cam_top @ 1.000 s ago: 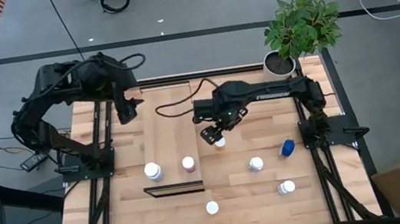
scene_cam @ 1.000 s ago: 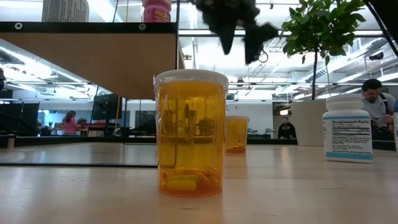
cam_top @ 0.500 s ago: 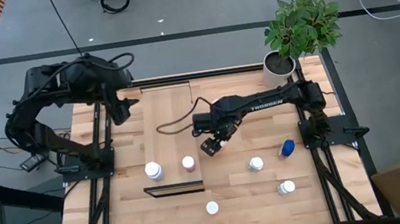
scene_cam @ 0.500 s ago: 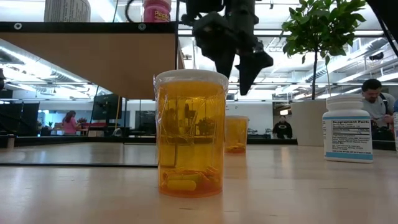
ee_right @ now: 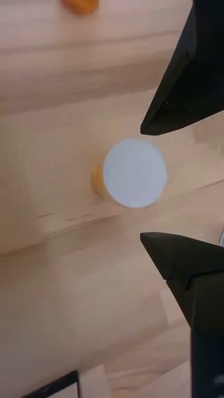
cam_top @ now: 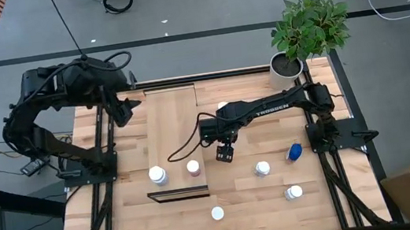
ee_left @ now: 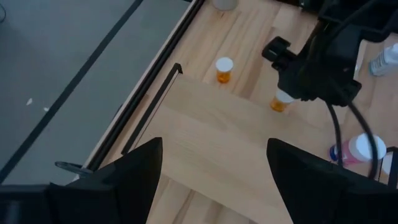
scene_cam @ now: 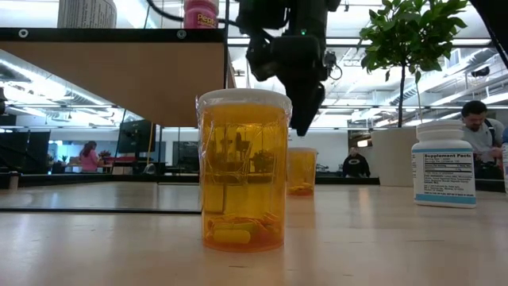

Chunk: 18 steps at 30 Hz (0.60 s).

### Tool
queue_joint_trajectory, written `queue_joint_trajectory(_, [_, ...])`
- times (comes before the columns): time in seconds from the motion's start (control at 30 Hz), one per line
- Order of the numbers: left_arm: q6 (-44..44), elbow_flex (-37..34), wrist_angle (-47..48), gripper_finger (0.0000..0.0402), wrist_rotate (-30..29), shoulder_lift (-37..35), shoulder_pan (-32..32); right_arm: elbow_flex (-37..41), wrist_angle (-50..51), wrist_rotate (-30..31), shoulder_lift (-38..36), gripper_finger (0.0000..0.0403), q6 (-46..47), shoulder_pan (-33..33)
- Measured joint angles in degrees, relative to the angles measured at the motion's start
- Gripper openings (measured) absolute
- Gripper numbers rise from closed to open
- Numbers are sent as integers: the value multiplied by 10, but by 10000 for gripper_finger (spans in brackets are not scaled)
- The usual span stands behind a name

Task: Pick and place medicine bottles onto shelf by color
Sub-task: Put the middle orange pill bottle on the shelf

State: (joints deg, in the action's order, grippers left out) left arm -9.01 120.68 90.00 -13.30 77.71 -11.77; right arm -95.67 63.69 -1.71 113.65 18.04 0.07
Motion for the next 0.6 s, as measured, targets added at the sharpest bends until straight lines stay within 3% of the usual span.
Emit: queue_joint_trajectory(0.6, [-38,0,0,293,0,0,0,55,-43,9,0,290,20,-11])
